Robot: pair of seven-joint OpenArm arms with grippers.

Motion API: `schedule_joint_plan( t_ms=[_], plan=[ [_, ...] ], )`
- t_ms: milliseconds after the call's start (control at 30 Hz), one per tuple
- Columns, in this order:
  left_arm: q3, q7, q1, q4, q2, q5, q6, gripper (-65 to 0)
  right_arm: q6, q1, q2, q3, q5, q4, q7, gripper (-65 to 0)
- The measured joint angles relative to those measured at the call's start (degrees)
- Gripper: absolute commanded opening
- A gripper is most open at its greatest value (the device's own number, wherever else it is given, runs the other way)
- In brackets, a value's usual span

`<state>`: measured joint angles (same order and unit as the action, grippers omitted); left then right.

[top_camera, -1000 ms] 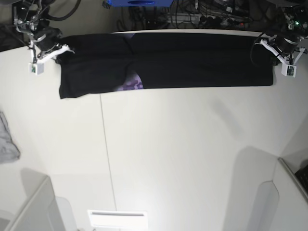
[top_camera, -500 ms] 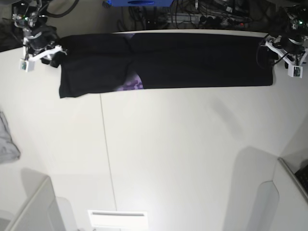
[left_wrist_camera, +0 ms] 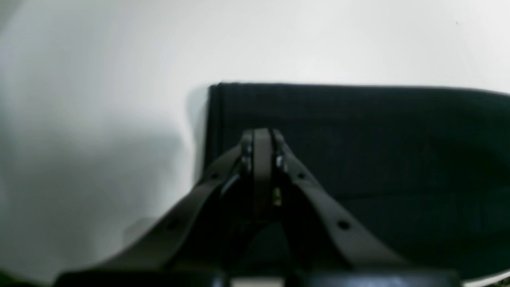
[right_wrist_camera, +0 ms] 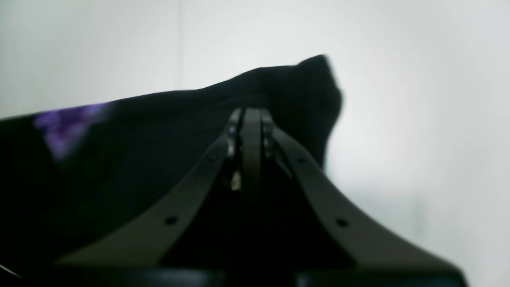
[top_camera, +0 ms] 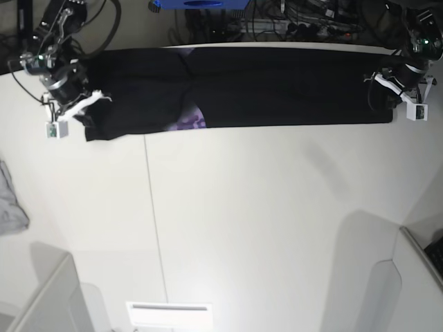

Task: Fold the T-shirt properly
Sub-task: 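Release the hem and regrasp the strip ends with both grippers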

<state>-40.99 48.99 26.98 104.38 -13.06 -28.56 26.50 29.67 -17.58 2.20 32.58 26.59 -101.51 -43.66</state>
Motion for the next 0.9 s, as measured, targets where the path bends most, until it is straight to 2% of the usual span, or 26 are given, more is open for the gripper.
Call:
schedule_joint_plan(
  t_ms=[100,300,500,700,900],
  plan=[
    [0.9,0.5,-1.0,-4.1,0.2,2.7,-0.2,-65.0,0.1,3.6,-0.3,0.0,-3.4,3.0,-0.1,-65.0],
    [1.1,0.1,-2.5,-8.5,0.2,2.8,-0.3,-65.0,0.2,8.6,-0.2,0.3,-9.9,12.5,0.1,-65.0],
    [1.1,-0.5,-4.5,-12.8,-0.5,2.4,-0.3,-65.0,0.2,9.9,-0.2,0.3,-10.4,16.2,4.9,-65.0],
    [1.0,-0.7,-6.1,-14.1,-0.5,2.0,-0.3,-65.0,0.4,11.4,1.2,0.4,-10.1,19.2,6.7,-65.0],
    [1.1,0.2,-9.2,-14.5,-0.4,2.7,-0.3,-65.0,-1.7,13.9,1.7,0.4,-10.0,21.8,7.7,-65.0]
  ],
)
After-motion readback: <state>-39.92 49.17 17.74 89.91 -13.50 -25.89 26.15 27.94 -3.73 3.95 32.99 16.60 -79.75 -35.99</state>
